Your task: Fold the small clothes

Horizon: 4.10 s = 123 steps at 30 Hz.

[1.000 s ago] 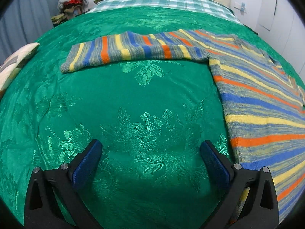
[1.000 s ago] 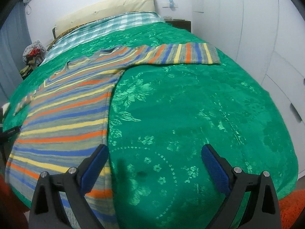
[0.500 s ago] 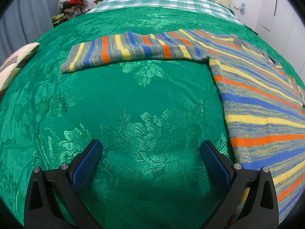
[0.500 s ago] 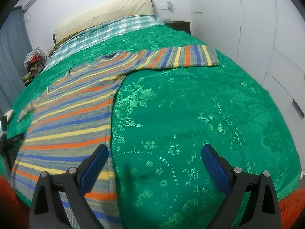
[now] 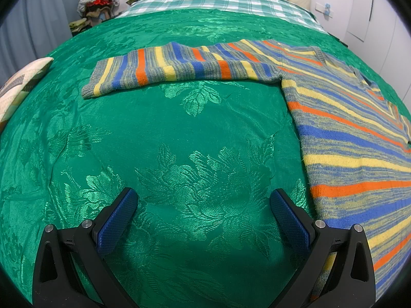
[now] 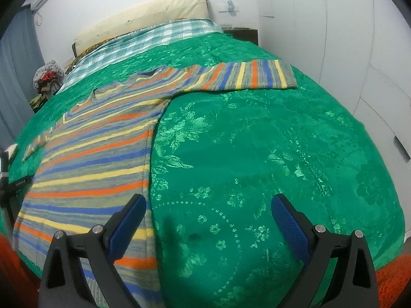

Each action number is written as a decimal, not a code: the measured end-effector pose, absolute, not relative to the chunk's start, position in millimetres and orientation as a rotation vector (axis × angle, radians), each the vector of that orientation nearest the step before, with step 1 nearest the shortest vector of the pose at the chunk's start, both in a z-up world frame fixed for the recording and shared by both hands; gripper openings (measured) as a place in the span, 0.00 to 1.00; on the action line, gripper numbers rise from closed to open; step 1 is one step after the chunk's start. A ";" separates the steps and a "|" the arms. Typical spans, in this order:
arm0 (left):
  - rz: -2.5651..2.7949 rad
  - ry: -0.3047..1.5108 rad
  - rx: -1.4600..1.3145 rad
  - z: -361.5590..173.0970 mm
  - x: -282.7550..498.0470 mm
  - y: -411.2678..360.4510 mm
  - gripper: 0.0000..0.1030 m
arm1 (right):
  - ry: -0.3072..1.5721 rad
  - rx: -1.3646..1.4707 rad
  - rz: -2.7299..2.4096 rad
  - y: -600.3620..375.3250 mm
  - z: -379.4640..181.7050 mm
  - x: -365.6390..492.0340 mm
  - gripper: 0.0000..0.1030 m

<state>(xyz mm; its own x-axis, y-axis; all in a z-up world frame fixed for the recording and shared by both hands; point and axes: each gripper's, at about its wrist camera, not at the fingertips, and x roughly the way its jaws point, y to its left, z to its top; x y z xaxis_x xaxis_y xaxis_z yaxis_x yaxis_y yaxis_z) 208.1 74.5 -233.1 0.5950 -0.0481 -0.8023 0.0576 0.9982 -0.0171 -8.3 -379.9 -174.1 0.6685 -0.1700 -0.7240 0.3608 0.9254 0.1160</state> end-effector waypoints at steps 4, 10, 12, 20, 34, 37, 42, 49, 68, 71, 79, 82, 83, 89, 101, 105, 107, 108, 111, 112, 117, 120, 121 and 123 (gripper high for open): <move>-0.061 0.932 0.011 -233.1 208.0 74.8 1.00 | 0.790 0.268 -0.306 -381.7 -175.9 -9.2 0.94; -0.061 0.931 0.011 -233.2 208.2 74.4 1.00 | 0.785 0.275 -0.306 -382.0 -175.6 -9.4 0.94; -0.061 0.931 0.011 -233.2 208.2 74.5 1.00 | 0.786 0.268 -0.301 -380.3 -175.6 -8.7 0.94; -0.061 0.931 0.011 -233.3 208.1 74.9 1.00 | 0.786 0.255 -0.292 -376.2 -174.9 -7.6 0.94; -0.061 0.931 0.012 -233.2 207.9 75.1 1.00 | 0.787 0.252 -0.286 -371.2 -176.0 -6.8 0.94; -0.061 0.931 0.012 -233.2 207.9 75.2 1.00 | 0.785 0.239 -0.278 -367.8 -175.2 -6.1 0.94; -0.061 0.931 0.012 -233.2 207.9 74.9 1.00 | 0.792 0.232 -0.277 -366.7 -176.6 -6.6 0.94; -0.061 0.931 0.012 -233.2 207.7 75.1 1.00 | 0.792 0.243 -0.291 -370.9 -176.6 -7.6 0.94; -0.061 0.931 0.012 -233.2 207.8 75.3 1.00 | 0.771 0.320 -0.318 -393.1 -175.3 -16.1 0.94; -0.061 0.931 0.012 -233.2 207.7 75.3 1.00 | 0.771 0.314 -0.316 -391.3 -174.7 -14.6 0.94; -0.059 0.929 0.014 -233.0 207.7 75.2 1.00 | 0.787 0.262 -0.298 -378.8 -177.3 -9.8 0.94; -0.057 0.929 0.019 -232.4 207.6 75.1 1.00 | 0.792 0.287 -0.283 -380.2 -177.2 -8.4 0.94; -0.057 0.929 0.019 -232.5 207.6 74.8 1.00 | 0.795 0.315 -0.273 -384.0 -176.6 -7.0 0.94; -0.058 0.929 0.015 -232.8 207.9 75.4 1.00 | 0.759 0.511 -0.223 -460.0 -151.1 24.3 0.94; -0.047 0.932 0.030 -233.4 209.3 73.0 1.00 | 0.728 0.870 -0.329 -651.7 -163.0 122.2 0.83; -0.042 0.954 0.037 -232.9 212.4 71.4 1.00 | 0.742 0.869 -0.292 -661.0 -170.2 141.6 0.78; -0.039 0.989 0.035 -230.0 215.9 71.2 0.99 | 0.760 0.830 -0.262 -659.1 -168.8 153.0 0.78; -0.039 1.006 0.028 -227.1 216.6 71.2 0.99 | 0.764 0.823 -0.252 -659.0 -169.3 155.7 0.74; -0.091 0.986 -0.020 -209.4 207.2 70.5 0.99 | 0.801 0.840 -0.176 -656.3 -171.9 167.1 0.37; -0.117 0.962 -0.032 -201.7 201.7 69.3 0.99 | 0.839 0.829 -0.173 -652.6 -175.4 169.4 0.23; -0.287 1.071 -0.133 -206.0 201.0 69.2 0.99 | 0.825 0.664 -0.260 -630.2 -139.3 177.0 0.03; -0.193 1.034 -0.077 -206.6 204.7 76.2 0.99 | 0.734 0.573 -0.144 -583.6 -84.9 192.8 0.03; -0.139 0.987 -0.060 -200.9 205.3 79.8 0.99 | 0.718 0.568 -0.091 -566.9 -71.6 197.9 0.03; -0.060 0.915 -0.054 -191.7 210.1 87.3 0.99 | 0.698 0.542 0.063 -519.2 -43.0 220.0 0.03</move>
<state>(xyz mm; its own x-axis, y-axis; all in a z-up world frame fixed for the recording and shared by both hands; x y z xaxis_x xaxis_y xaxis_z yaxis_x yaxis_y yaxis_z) 210.1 87.3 -191.7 0.6083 -0.0752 -0.7901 0.0291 0.9969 -0.0725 220.0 -519.2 -43.0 0.7702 0.2322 -0.5941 0.1218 0.8607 0.4943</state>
